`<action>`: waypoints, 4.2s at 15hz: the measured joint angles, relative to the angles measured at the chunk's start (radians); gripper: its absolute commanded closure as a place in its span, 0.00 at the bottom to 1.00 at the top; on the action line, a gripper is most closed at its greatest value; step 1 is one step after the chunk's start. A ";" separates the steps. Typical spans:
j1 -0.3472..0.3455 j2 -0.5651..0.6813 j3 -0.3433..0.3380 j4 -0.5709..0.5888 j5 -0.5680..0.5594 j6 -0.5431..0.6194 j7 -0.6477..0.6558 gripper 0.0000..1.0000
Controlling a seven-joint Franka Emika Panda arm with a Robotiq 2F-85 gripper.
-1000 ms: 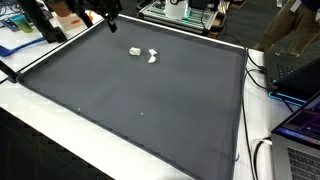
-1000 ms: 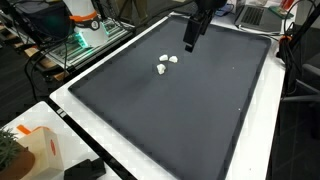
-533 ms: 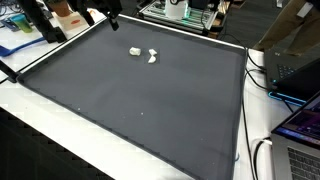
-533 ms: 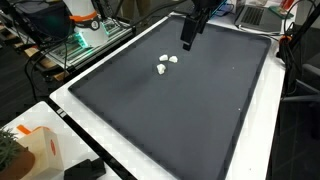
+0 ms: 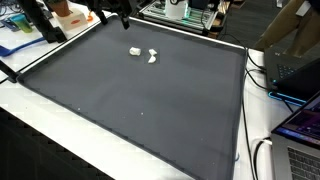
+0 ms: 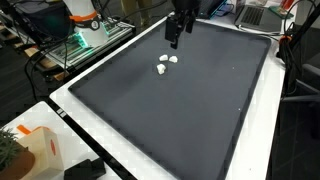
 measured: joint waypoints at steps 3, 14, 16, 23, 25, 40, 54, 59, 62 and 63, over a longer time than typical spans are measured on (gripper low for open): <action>-0.026 -0.130 -0.005 -0.158 0.120 0.092 -0.122 0.00; -0.031 -0.407 -0.045 -0.428 0.167 0.128 -0.416 0.00; -0.021 -0.408 -0.053 -0.428 0.165 0.128 -0.415 0.00; 0.015 -0.584 -0.134 -0.613 0.218 -0.074 -0.548 0.00; 0.021 -0.671 -0.155 -0.675 0.218 -0.129 -0.611 0.00; 0.096 -0.749 -0.071 -0.630 0.322 -0.128 -0.161 0.25; 0.105 -0.749 -0.043 -0.605 0.322 -0.123 -0.052 0.98; 0.105 -0.766 -0.052 -0.624 0.321 -0.108 -0.096 0.98; 0.092 -0.827 -0.103 -0.714 0.288 -0.071 -0.231 0.96; 0.087 -0.848 -0.120 -0.743 0.281 -0.068 -0.260 0.96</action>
